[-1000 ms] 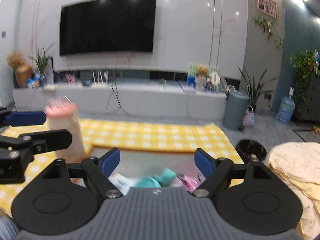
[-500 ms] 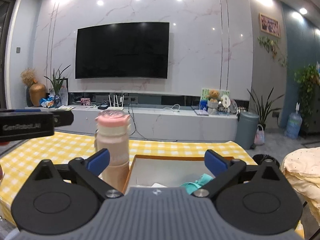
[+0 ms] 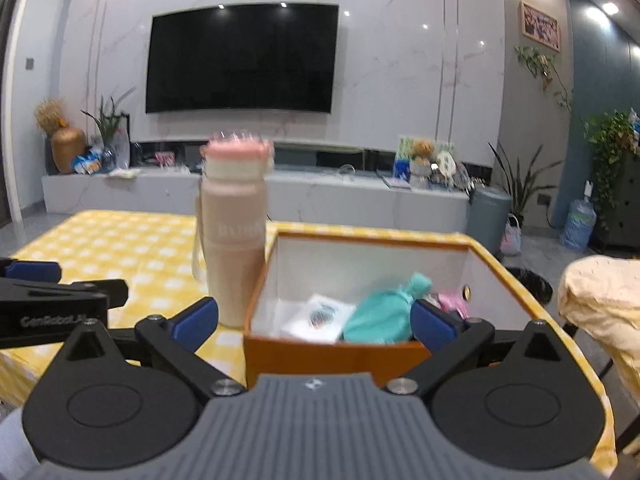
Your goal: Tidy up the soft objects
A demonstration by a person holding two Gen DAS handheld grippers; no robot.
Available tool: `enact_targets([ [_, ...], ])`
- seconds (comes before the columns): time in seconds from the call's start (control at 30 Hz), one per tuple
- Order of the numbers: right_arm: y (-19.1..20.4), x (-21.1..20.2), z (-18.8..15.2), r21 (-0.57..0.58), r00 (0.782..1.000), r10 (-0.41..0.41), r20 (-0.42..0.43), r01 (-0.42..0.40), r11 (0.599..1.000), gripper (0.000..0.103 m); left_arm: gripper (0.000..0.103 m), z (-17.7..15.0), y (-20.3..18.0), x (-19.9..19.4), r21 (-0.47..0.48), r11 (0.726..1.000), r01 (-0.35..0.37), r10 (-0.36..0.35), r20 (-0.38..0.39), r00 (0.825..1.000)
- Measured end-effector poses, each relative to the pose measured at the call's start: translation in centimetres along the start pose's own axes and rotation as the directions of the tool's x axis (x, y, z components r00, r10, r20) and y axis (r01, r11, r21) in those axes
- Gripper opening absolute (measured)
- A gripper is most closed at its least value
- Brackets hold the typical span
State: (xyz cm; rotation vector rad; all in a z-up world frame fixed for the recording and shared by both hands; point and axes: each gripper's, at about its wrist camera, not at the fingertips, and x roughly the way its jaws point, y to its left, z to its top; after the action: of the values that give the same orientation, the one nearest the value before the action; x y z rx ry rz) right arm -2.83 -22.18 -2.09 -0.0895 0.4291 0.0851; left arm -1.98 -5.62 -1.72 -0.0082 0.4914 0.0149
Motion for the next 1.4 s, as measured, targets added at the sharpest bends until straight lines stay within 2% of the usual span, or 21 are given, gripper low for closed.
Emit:
enact_targets([
  [0.07, 0.1, 0.2, -0.5, 0.001, 1.0, -0.008, -0.018, 0.008, 1.0, 0.1, 0.089, -0.9, -0.1, 0.0, 0.004, 1.0, 0.003, -0.002, -0.021, 1.0],
  [0.17, 0.1, 0.2, -1.2, -0.006, 0.999, -0.017, -0.031, 0.017, 1.0, 0.1, 0.089, -1.8, -0.8, -0.3, 0.047, 0.999, -0.027, 0.027, -0.011, 1.0],
  [0.3, 0.6, 0.0, -1.6, -0.012, 0.999, -0.015, -0.032, 0.015, 1.0, 0.1, 0.089, -2.6, -0.8, 0.0, 0.046, 0.999, -0.013, 0.014, -0.034, 0.999],
  [0.63, 0.7, 0.4, -2.1, -0.011, 0.999, -0.02, -0.051, 0.019, 1.0, 0.1, 0.089, -2.6, -0.4, 0.3, 0.04, 0.999, -0.02, 0.022, -0.054, 0.998],
  [1.4, 0.6, 0.1, -2.0, -0.006, 0.999, -0.04, -0.033, 0.04, 0.999, 0.1, 0.089, -2.6, -0.8, 0.0, 0.046, 0.999, -0.002, 0.005, -0.044, 0.999],
])
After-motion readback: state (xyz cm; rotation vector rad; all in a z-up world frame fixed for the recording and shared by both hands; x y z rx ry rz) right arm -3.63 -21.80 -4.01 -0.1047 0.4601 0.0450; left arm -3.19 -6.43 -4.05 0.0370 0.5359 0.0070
